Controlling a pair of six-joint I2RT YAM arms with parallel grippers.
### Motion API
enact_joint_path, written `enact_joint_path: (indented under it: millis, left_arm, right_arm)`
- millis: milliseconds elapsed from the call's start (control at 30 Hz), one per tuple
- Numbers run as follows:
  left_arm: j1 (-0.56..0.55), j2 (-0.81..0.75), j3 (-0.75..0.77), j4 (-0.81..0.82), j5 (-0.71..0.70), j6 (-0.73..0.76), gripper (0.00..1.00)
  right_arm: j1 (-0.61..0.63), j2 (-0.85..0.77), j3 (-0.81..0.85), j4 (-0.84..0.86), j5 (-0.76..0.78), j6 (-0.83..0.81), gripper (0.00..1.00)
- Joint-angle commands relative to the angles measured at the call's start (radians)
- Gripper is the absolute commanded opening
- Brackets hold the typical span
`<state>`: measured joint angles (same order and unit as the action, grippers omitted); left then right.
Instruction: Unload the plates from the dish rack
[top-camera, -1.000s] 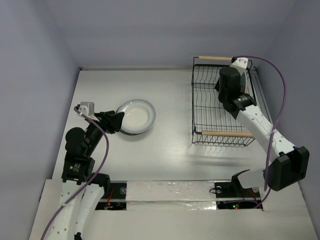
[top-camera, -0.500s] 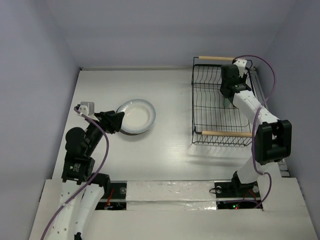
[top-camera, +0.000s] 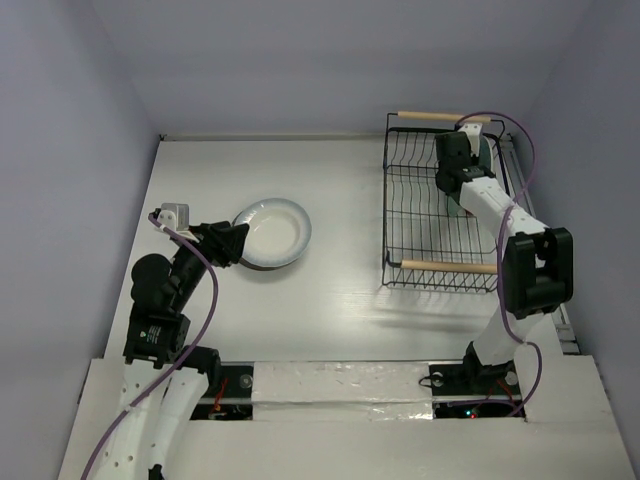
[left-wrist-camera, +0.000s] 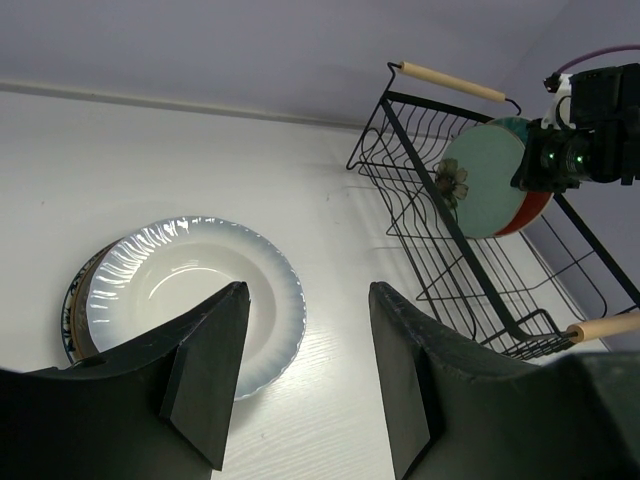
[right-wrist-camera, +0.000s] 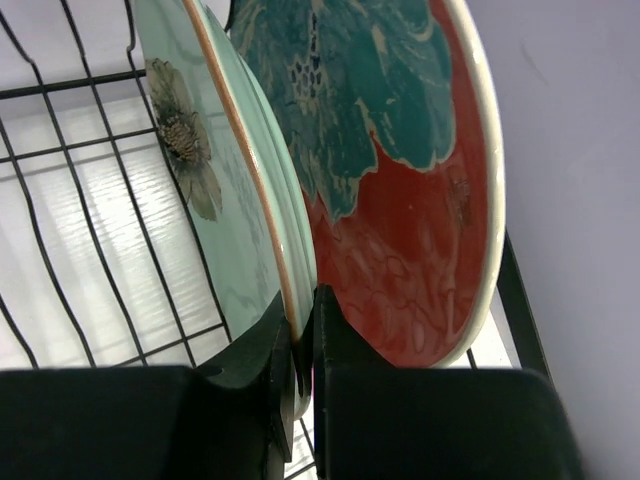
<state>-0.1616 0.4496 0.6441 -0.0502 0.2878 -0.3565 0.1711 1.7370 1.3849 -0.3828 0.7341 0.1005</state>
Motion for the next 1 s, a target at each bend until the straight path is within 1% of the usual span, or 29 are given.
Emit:
enact_joint_path:
  millis: [0, 133, 233, 300, 400, 433, 500, 600, 667, 700, 733, 800, 833, 867, 900, 967]
  left_arm:
    - [0.005, 0.006, 0.031, 0.044, 0.016, 0.004, 0.48]
    - [0.005, 0.008, 0.029, 0.042, 0.017, 0.004, 0.48]
    - [0.005, 0.006, 0.029, 0.042, 0.017, 0.004, 0.48]
    - [-0.004, 0.006, 0.029, 0.043, 0.017, 0.004, 0.48]
    - [-0.004, 0.006, 0.029, 0.043, 0.016, 0.004, 0.48]
    - [-0.004, 0.006, 0.029, 0.042, 0.016, 0.004, 0.48]
    - [-0.004, 0.006, 0.029, 0.042, 0.014, 0.002, 0.48]
    - [-0.004, 0.008, 0.028, 0.044, 0.011, 0.004, 0.48]
    - [-0.004, 0.008, 0.029, 0.044, 0.010, 0.002, 0.48]
    - [-0.004, 0.008, 0.029, 0.043, 0.010, 0.002, 0.48]
    - [-0.004, 0.008, 0.029, 0.044, 0.008, 0.002, 0.48]
    - [-0.004, 0.011, 0.029, 0.044, 0.008, 0.002, 0.48]
    - [-0.004, 0.011, 0.029, 0.044, 0.008, 0.002, 0.48]
    - [-0.004, 0.011, 0.031, 0.044, 0.010, 0.004, 0.48]
    - [-0.004, 0.011, 0.031, 0.044, 0.007, 0.002, 0.48]
    - [-0.004, 0.012, 0.031, 0.044, 0.005, 0.002, 0.48]
  right_arm:
    - [0.010, -0.050, 0.055, 0.027, 0.085, 0.010, 0.00]
    - [0.021, -0.083, 0.065, 0.018, 0.126, -0.025, 0.00]
    - [0.044, -0.112, 0.065, 0.024, 0.188, -0.050, 0.00]
    - [0.053, -0.152, 0.066, 0.028, 0.206, -0.054, 0.00]
    - [0.074, -0.200, 0.066, 0.062, 0.249, -0.080, 0.00]
    - [0.085, -0.209, 0.057, 0.099, 0.249, -0.126, 0.00]
    - [0.097, -0.214, 0.049, 0.125, 0.270, -0.162, 0.00]
    - [0.107, -0.205, 0.055, 0.113, 0.272, -0.157, 0.00]
    - [0.119, -0.231, 0.048, 0.105, 0.257, -0.116, 0.00]
    - [0.119, -0.249, 0.043, 0.105, 0.228, -0.102, 0.00]
    - [0.132, -0.305, 0.039, 0.110, 0.158, -0.044, 0.00]
    - [0.156, -0.370, 0.022, 0.123, 0.055, -0.007, 0.00]
    - [0.166, -0.404, 0.013, 0.154, -0.055, 0.028, 0.00]
    - [0.191, -0.471, 0.000, 0.174, -0.111, 0.048, 0.00]
    - [0.203, -0.499, -0.026, 0.218, -0.239, 0.086, 0.00]
    - [0.212, -0.542, -0.050, 0.258, -0.365, 0.142, 0.00]
